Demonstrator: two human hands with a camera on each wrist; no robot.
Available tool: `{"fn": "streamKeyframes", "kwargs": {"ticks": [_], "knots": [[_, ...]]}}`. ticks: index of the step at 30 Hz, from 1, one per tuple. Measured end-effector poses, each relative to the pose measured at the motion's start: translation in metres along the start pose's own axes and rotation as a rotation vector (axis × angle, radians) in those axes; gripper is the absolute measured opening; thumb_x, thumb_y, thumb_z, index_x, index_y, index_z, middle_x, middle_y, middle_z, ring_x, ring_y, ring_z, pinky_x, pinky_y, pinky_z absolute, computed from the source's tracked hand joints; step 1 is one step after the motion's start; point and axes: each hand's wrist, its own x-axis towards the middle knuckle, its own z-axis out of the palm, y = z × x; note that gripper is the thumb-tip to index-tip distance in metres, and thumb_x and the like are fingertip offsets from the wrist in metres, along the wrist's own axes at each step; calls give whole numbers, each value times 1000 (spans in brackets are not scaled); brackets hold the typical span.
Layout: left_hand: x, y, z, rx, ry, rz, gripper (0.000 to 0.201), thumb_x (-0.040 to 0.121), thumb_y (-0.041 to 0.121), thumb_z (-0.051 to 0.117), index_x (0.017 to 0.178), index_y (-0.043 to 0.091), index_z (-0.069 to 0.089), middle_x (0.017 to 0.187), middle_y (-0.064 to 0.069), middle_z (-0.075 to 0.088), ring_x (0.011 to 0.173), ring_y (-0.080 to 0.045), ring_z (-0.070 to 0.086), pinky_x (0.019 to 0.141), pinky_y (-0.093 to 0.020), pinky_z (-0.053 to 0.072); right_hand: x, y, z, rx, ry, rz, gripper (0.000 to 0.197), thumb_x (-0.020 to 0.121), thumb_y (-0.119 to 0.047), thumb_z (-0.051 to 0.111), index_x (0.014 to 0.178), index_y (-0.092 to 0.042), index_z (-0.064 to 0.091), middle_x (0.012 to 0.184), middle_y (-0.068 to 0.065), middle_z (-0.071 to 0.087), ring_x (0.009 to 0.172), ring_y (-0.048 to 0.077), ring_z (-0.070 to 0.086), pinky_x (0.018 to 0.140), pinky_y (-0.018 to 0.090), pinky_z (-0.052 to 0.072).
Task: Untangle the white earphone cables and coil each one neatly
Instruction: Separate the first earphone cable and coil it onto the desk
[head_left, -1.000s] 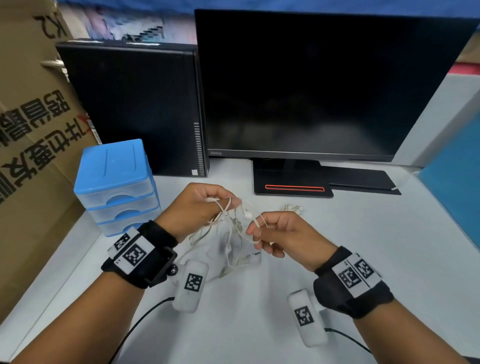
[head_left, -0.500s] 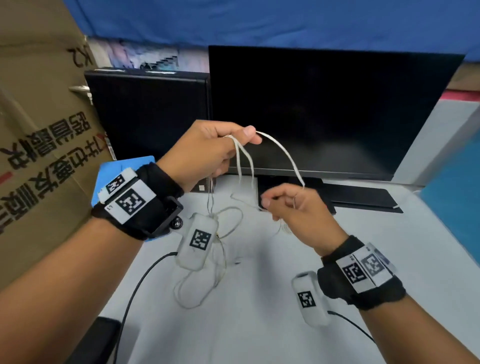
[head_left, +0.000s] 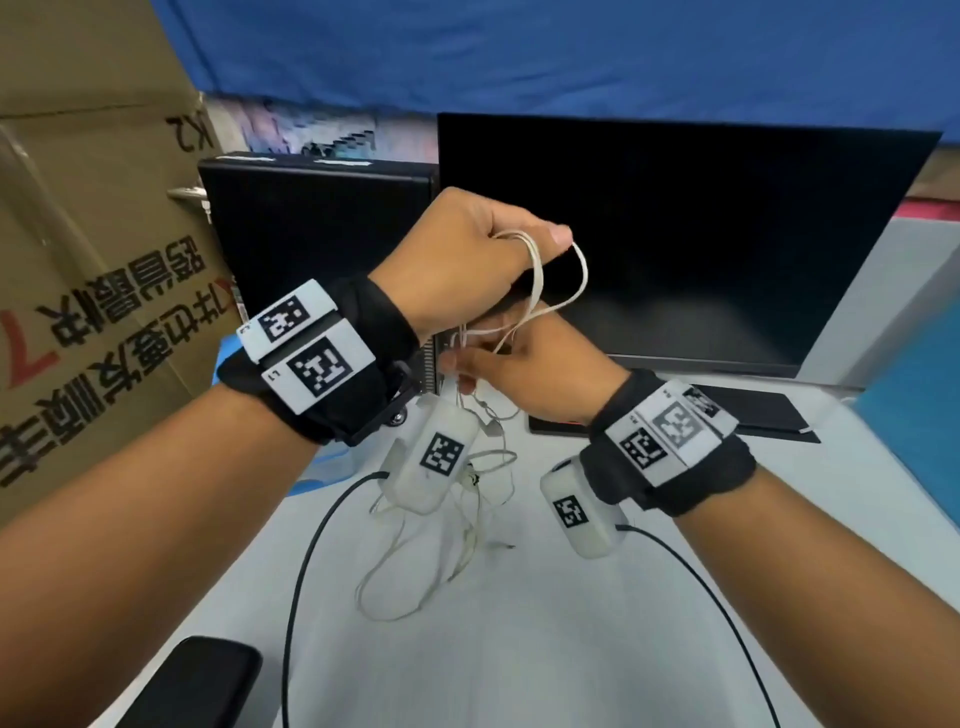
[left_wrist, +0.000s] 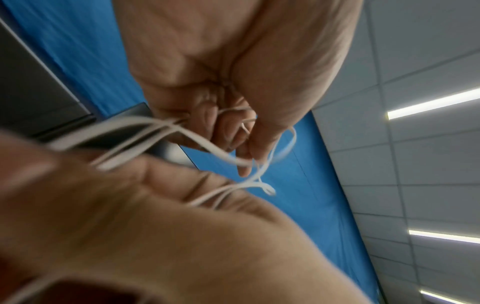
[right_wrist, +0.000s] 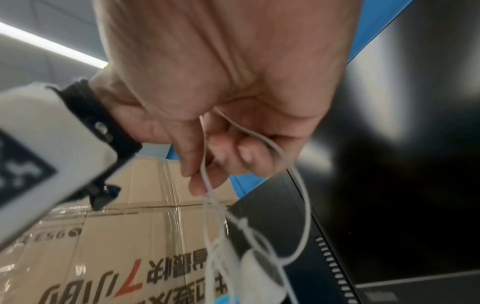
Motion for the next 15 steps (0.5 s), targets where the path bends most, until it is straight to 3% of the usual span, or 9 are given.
{"fn": "streamKeyframes", "kwargs": {"ticks": [2, 4, 6, 7, 10, 12, 15], "knots": [[-5, -8, -8, -34, -55, -33, 43, 83, 25, 77, 123, 15, 65, 82, 5, 72, 59, -5, 66, 52, -18, 51, 2, -4, -8, 147, 55, -39, 14, 94, -4, 59, 85, 3, 67, 59, -1, 66, 42, 3, 52, 45, 12, 38], [-11, -27, -21, -101, -94, -92, 69, 74, 34, 83, 136, 22, 54, 107, -1, 69, 86, -18, 72, 73, -33, 59, 4, -4, -17, 268, 122, -22, 19, 95, -7, 56, 83, 4, 66, 64, 9, 66, 44, 6, 48, 43, 14, 35], [-22, -51, -31, -210, -108, -147, 57, 80, 34, 74, 133, 26, 55, 118, -1, 70, 107, -20, 68, 97, -43, 52, 3, -1, -19, 299, 133, 29, 29, 99, -16, 51, 81, 3, 63, 69, 13, 64, 48, 13, 46, 43, 18, 34], [-28, -62, -33, -263, -114, -188, 48, 83, 33, 71, 128, 27, 58, 118, -1, 71, 110, -20, 67, 101, -44, 49, 3, 0, -19, 319, 130, 67, 29, 101, -19, 49, 83, 0, 62, 68, 12, 63, 48, 14, 45, 42, 19, 34], [-49, -91, -26, -281, -93, -264, 37, 80, 26, 75, 116, 17, 66, 110, -8, 74, 104, -22, 69, 98, -45, 51, 4, 3, -17, 392, 138, 132, 29, 103, -18, 45, 80, -6, 57, 64, 8, 56, 46, 14, 43, 40, 19, 30], [-59, -102, -17, -260, -81, -272, 32, 75, 17, 75, 106, 8, 70, 102, -14, 75, 94, -23, 71, 91, -39, 54, 4, 5, -16, 422, 143, 144, 29, 103, -19, 45, 78, -10, 56, 65, 8, 55, 47, 14, 42, 41, 19, 30], [-65, -109, -9, -248, -13, -276, 14, 80, 10, 74, 94, 9, 74, 90, -12, 76, 80, -16, 71, 80, -28, 55, 1, 10, -14, 415, 151, 165, 29, 103, -21, 46, 78, -11, 57, 64, 6, 55, 47, 14, 42, 41, 18, 32]]}}
